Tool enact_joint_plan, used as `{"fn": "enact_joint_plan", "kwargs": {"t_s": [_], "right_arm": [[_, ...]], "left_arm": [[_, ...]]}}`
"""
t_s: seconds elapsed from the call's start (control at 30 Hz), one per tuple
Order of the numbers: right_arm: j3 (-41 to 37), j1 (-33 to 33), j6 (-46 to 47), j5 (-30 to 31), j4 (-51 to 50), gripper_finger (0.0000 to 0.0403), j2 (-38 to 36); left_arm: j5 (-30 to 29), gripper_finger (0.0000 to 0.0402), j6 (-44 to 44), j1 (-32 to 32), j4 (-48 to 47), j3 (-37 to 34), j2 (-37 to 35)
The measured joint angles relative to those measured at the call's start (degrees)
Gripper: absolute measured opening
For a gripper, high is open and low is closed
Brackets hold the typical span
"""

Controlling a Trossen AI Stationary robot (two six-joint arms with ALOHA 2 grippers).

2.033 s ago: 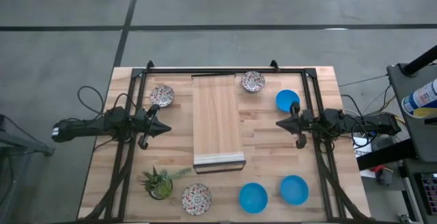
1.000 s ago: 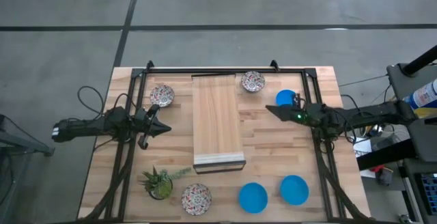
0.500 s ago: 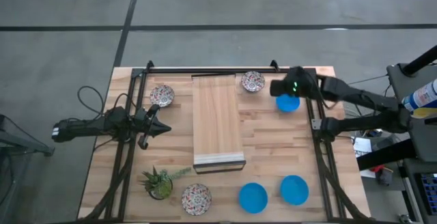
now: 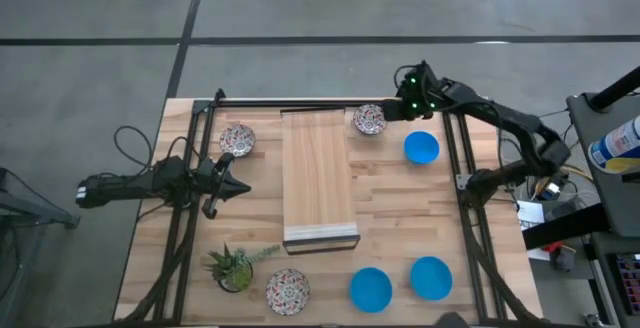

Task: Pick & Place Mini bowls
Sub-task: Put the top right white bowl on the shelf

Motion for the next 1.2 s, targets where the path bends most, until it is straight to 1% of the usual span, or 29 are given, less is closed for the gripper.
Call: {"fn": "enact_joint_plan", "kwargs": {"t_s": [0.07,0.13,0.2,0.27,0.37,0.47,0.53,0.6,0.63,0.9,1.2], "right_arm": [[0.73,-0.32,0.4,-0.02,-0.11,0.0012,2.82],[2.12,-0.28,0.8,0.04,-0.14,0.0025,5.41],[4.12,-0.17,0.99,0.23,-0.02,0.0048,7.71],[6.11,-0.08,2.76,0.54,-0.22,0.0079,9.98],[10.0,-0.23,3.05,1.44,-1.67,0.0126,12.85],[14.1,-0.31,1.43,5.02,-6.11,0.016,14.66],[16.52,-0.31,0.19,9.26,-10.01,0.0173,16.06],[18.53,-0.46,-1.57,12.22,-12.16,0.018,17.41],[19.17,-0.59,-2.1,12.33,-12.46,0.0181,18.13],[20.21,-0.84,-4.52,10.3,-13.05,0.0171,23.52],[18.46,-0.9,-5.65,10.58,-12.51,0.0155,26.01]], "left_arm": [[0.01,0.0,0.0,0.0,-0.01,0.0,0.0],[-0.01,0.0,0.0,-0.01,-0.02,0.0,0.0],[-0.01,0.0,0.0,0.0,-0.02,0.0,0.0],[0.01,0.0,0.0,0.01,-0.02,0.0,0.0],[-0.01,0.0,0.0,-0.01,-0.02,0.0,0.0],[0.0,0.0,0.0,0.0,-0.02,0.0,0.0],[-0.01,0.0,0.0,-0.01,-0.04,0.0,0.0],[0.01,0.0,0.0,-0.01,-0.06,0.0,0.0],[0.0,0.0,0.0,-0.01,-0.05,0.0,0.0],[-0.01,0.0,0.0,0.01,-0.06,0.0,0.0],[-0.01,0.0,0.0,-0.01,-0.06,0.0,0.0]]}}
